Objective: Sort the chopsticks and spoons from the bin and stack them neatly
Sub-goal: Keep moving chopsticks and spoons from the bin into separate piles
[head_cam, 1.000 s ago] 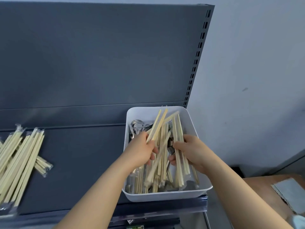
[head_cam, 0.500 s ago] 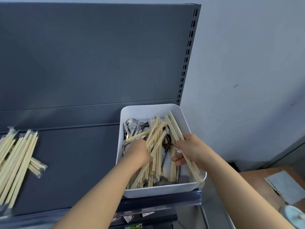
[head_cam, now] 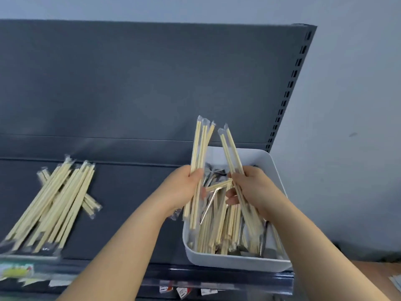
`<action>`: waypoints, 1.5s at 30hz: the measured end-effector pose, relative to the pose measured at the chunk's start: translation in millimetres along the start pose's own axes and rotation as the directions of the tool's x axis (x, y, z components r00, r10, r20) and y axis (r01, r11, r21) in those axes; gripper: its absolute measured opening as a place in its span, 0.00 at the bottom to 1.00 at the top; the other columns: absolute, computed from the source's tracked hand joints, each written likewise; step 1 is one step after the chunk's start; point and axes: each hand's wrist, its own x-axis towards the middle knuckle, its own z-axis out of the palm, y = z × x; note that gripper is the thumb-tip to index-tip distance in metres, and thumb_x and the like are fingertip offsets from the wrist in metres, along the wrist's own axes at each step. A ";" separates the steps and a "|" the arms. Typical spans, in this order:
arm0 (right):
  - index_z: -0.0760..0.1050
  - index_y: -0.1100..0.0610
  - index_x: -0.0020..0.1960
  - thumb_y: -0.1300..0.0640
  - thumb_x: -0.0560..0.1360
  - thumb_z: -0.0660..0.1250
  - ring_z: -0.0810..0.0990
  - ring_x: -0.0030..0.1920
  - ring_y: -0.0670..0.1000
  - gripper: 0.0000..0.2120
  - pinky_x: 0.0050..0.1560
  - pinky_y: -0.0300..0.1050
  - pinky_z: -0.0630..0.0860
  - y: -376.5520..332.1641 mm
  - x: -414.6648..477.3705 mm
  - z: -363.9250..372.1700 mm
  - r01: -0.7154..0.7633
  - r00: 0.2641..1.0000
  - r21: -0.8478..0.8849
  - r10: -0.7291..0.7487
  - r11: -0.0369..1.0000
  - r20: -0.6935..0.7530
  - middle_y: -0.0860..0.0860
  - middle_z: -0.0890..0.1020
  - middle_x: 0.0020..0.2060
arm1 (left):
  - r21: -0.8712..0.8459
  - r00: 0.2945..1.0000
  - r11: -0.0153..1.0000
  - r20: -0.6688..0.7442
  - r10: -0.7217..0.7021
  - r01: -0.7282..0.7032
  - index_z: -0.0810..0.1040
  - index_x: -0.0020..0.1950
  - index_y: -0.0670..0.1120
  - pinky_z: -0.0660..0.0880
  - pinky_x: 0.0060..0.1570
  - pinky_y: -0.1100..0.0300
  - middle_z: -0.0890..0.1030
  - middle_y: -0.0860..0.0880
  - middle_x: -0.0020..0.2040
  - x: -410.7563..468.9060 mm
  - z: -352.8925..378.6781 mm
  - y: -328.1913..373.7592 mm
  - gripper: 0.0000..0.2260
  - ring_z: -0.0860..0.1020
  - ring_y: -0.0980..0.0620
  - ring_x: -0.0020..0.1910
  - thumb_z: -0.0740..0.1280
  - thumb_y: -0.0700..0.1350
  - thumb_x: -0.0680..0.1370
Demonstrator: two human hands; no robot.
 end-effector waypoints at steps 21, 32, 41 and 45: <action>0.70 0.57 0.34 0.58 0.78 0.62 0.69 0.27 0.49 0.13 0.27 0.39 0.64 -51.2 66.1 361.5 -0.010 0.974 -0.366 0.093 0.930 0.209 0.51 0.72 0.28 | 0.339 0.931 0.900 -0.328 -0.162 0.276 0.79 0.53 0.48 0.74 0.37 0.57 0.80 0.51 0.41 -12.7 -292.9 -234.9 0.13 0.79 0.51 0.39 0.60 0.55 0.80; 0.71 0.59 0.36 0.61 0.73 0.64 0.82 0.32 0.55 0.08 0.39 0.50 0.81 -41.4 76.5 421.9 -0.021 0.995 -0.444 0.060 0.896 0.075 0.60 0.81 0.32 | 0.430 0.953 0.869 -0.269 -0.136 0.246 0.74 0.64 0.48 0.74 0.49 0.57 0.78 0.50 0.58 9.9 -332.9 -287.5 0.20 0.77 0.51 0.53 0.69 0.56 0.75; 0.72 0.57 0.39 0.58 0.75 0.64 0.74 0.32 0.50 0.07 0.32 0.42 0.73 -42.7 73.0 419.4 0.125 0.992 -0.666 -0.115 0.735 0.059 0.50 0.76 0.35 | 0.619 0.975 0.765 -0.218 -0.050 0.178 0.73 0.48 0.48 0.76 0.42 0.53 0.76 0.49 0.48 20.2 -340.6 -280.9 0.12 0.75 0.49 0.45 0.64 0.56 0.77; 0.59 0.53 0.31 0.57 0.76 0.60 0.63 0.30 0.49 0.17 0.27 0.41 0.58 -57.6 58.6 390.9 0.181 0.962 -0.754 -0.275 0.632 0.000 0.47 0.65 0.30 | 0.704 0.967 0.709 -0.208 0.147 0.044 0.75 0.54 0.46 0.75 0.44 0.54 0.78 0.48 0.51 23.5 -335.8 -250.7 0.14 0.76 0.47 0.50 0.62 0.56 0.79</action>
